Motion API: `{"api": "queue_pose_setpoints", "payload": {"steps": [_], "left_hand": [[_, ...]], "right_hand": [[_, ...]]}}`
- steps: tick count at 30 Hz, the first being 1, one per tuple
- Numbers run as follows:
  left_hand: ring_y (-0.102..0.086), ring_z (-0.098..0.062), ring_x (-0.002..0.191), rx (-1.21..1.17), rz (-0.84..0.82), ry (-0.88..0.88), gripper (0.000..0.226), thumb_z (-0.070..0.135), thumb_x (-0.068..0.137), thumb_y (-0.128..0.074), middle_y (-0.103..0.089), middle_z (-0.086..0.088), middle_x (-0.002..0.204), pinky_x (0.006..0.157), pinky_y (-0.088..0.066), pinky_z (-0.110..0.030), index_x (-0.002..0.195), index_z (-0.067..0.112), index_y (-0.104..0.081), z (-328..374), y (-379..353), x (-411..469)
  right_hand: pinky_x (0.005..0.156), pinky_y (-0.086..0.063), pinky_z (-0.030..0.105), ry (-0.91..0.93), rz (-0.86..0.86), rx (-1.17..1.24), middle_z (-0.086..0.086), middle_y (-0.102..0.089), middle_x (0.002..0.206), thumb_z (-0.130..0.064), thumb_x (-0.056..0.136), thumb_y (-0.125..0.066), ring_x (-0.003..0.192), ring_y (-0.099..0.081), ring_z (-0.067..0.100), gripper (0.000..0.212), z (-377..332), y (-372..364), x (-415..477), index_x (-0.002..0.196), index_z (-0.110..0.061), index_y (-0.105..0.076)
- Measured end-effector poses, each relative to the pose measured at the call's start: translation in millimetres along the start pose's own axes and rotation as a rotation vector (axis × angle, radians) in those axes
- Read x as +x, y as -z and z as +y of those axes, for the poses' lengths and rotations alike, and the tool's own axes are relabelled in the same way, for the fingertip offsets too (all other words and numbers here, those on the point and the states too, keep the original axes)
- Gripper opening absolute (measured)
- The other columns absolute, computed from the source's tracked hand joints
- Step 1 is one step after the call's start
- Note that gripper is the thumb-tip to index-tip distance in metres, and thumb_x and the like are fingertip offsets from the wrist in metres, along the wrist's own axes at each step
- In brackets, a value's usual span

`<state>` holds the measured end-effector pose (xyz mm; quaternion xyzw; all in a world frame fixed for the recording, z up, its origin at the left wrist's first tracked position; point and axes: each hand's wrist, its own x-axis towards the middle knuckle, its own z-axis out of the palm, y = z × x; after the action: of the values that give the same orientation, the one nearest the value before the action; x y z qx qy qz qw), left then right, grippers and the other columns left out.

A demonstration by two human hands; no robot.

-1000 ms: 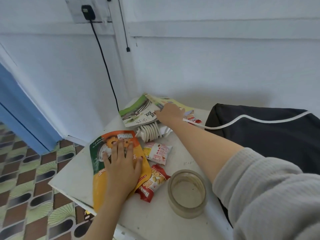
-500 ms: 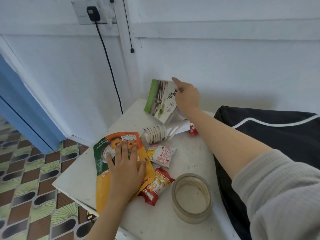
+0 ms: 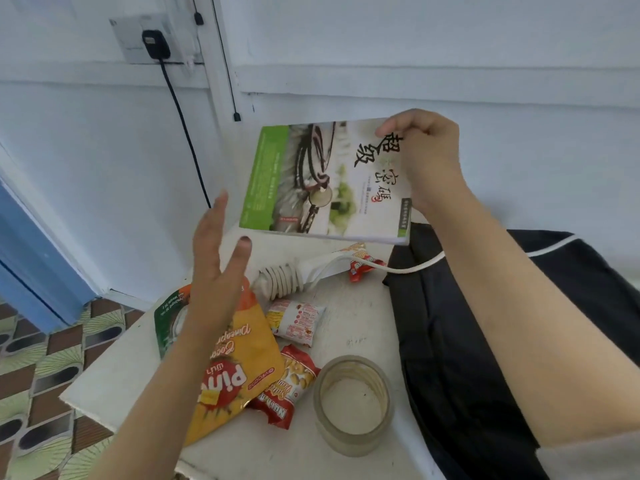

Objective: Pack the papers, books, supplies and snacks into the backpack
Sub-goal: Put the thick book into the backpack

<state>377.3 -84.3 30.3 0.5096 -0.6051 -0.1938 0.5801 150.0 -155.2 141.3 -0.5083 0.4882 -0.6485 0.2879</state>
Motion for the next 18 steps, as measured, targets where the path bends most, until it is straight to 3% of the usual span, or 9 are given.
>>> {"api": "queue_pose_setpoints", "payload": {"steps": [2,4,6,9,11,14,18], "left_hand": [[-0.028,0.000,0.133,-0.161,-0.066,0.048,0.054,0.049,0.092,-0.042,-0.019,0.020,0.152,0.109,-0.026,-0.038,0.135,0.063,-0.013,20,2,18],[-0.032,-0.005,0.135,-0.271,-0.228,0.095,0.055,0.054,0.087,-0.044,-0.022,0.032,0.146,0.110,-0.028,-0.046,0.131,0.068,-0.014,32,1,28],[-0.040,-0.009,0.131,-0.380,-0.366,0.143,0.062,0.033,0.084,-0.056,-0.032,0.039,0.137,0.104,-0.038,-0.043,0.133,0.061,-0.028,37,-3,30],[-0.054,-0.017,0.119,-0.476,-0.385,0.188,0.052,0.003,0.078,-0.059,-0.057,0.018,0.128,0.092,-0.049,-0.031,0.117,0.037,-0.062,39,-15,23],[-0.060,-0.021,0.112,-0.515,-0.352,0.283,0.042,-0.004,0.080,-0.055,-0.065,0.004,0.120,0.089,-0.050,-0.031,0.099,0.029,-0.072,41,-24,17],[-0.068,-0.015,0.091,-0.584,-0.339,0.426,0.036,-0.007,0.084,-0.051,-0.069,-0.002,0.111,0.071,-0.056,-0.024,0.103,0.018,-0.070,41,-38,9],[-0.066,-0.016,0.095,-0.633,-0.357,0.499,0.038,-0.004,0.085,-0.050,-0.067,0.000,0.115,0.081,-0.055,-0.026,0.108,0.020,-0.067,41,-54,1]], "right_hand": [[0.051,-0.050,0.027,-0.088,-0.076,0.049,0.007,-0.064,0.071,0.013,0.078,-0.026,0.061,-0.063,0.020,0.050,-7,17,-14,0.058,-0.015,-0.063],[0.044,-0.048,0.022,-0.172,-0.136,0.093,0.007,-0.063,0.063,0.015,0.080,-0.025,0.050,-0.061,0.016,0.047,-9,33,-28,0.060,-0.010,-0.060],[0.041,-0.048,0.022,-0.273,-0.163,0.159,0.006,-0.063,0.059,0.015,0.083,-0.024,0.046,-0.061,0.015,0.046,-7,49,-39,0.061,-0.008,-0.057],[0.041,-0.050,0.023,-0.416,-0.144,0.193,0.003,-0.067,0.058,0.011,0.089,-0.025,0.046,-0.063,0.013,0.048,5,70,-50,0.066,-0.010,-0.061],[0.051,-0.055,0.026,-0.459,-0.152,0.220,0.005,-0.070,0.072,0.007,0.092,-0.027,0.056,-0.067,0.014,0.047,13,82,-60,0.080,-0.014,-0.068],[0.070,-0.057,0.031,-0.424,-0.218,0.295,0.013,-0.067,0.098,0.005,0.093,-0.038,0.081,-0.068,0.022,0.045,23,100,-78,0.117,-0.025,-0.061],[0.080,-0.057,0.039,-0.402,-0.248,0.385,0.014,-0.062,0.121,0.008,0.090,-0.048,0.104,-0.064,0.032,0.060,27,120,-99,0.132,-0.035,-0.047]]}}
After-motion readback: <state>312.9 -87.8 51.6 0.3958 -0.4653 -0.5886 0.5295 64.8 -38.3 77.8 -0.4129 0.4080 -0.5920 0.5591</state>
